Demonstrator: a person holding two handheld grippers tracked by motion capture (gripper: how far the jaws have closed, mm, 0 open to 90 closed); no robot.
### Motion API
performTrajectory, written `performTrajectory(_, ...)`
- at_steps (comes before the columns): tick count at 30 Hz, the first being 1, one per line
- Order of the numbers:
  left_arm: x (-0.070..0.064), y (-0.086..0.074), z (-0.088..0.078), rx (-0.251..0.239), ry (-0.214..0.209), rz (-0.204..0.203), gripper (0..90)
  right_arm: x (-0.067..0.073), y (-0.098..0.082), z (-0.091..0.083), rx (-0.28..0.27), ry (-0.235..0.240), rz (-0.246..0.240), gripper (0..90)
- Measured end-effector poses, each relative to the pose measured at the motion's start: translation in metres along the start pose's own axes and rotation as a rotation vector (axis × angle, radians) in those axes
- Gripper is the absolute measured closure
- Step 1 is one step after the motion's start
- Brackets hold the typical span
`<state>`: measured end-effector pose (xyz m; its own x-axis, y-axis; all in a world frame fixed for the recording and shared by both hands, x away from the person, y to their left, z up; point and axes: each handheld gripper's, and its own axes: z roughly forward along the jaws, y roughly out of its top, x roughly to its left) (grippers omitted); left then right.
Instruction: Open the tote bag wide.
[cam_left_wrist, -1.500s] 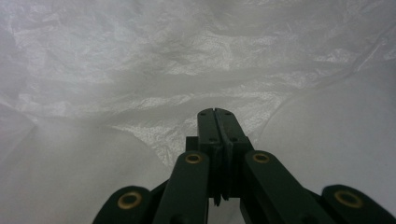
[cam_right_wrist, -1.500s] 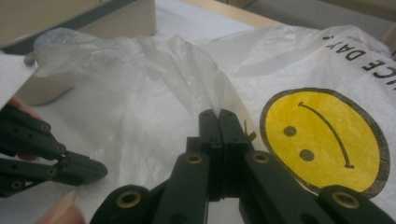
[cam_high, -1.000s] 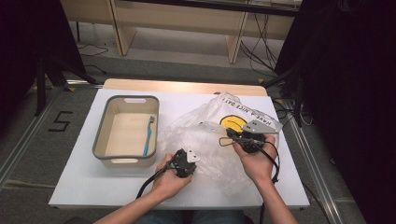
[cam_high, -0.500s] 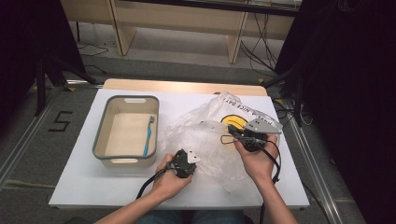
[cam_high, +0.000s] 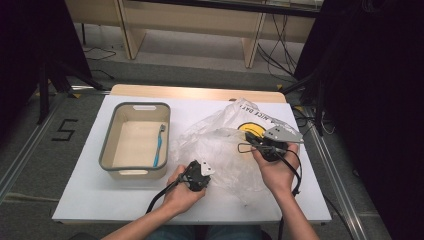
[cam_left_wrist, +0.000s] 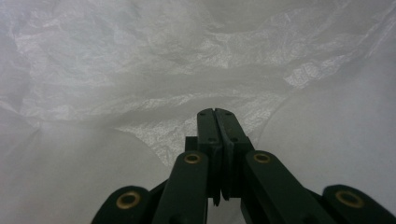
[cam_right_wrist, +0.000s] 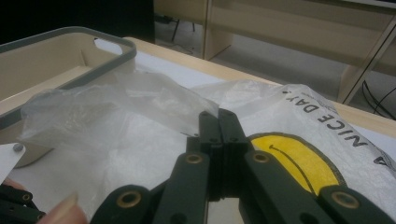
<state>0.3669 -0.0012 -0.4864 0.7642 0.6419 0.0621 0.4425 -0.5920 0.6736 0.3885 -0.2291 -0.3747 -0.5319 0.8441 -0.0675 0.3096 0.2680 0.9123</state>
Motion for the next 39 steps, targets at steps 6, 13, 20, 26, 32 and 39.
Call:
performTrajectory(6,0.000,0.000,-0.002,-0.003,-0.015,0.009,83.8,0.001,-0.001,0.001,0.004,0.001,0.001,90.0)
performTrajectory(13,-0.002,0.004,-0.011,-0.028,-0.009,0.026,77.9,0.000,-0.001,0.001,0.004,0.000,0.000,90.0)
performTrajectory(20,0.000,0.007,-0.029,-0.073,0.000,0.027,67.2,0.000,-0.002,0.001,0.006,0.000,0.000,90.0)
performTrajectory(26,0.000,0.010,-0.041,-0.093,-0.021,0.005,54.7,0.000,-0.002,0.001,0.005,0.000,0.002,90.0)
performTrajectory(32,0.002,0.011,-0.046,-0.100,-0.027,0.002,47.4,0.000,-0.002,0.001,0.006,-0.002,0.004,90.0)
performTrajectory(39,0.005,0.010,-0.050,-0.107,-0.018,0.016,42.7,0.000,-0.002,0.001,0.005,-0.003,0.006,90.0)
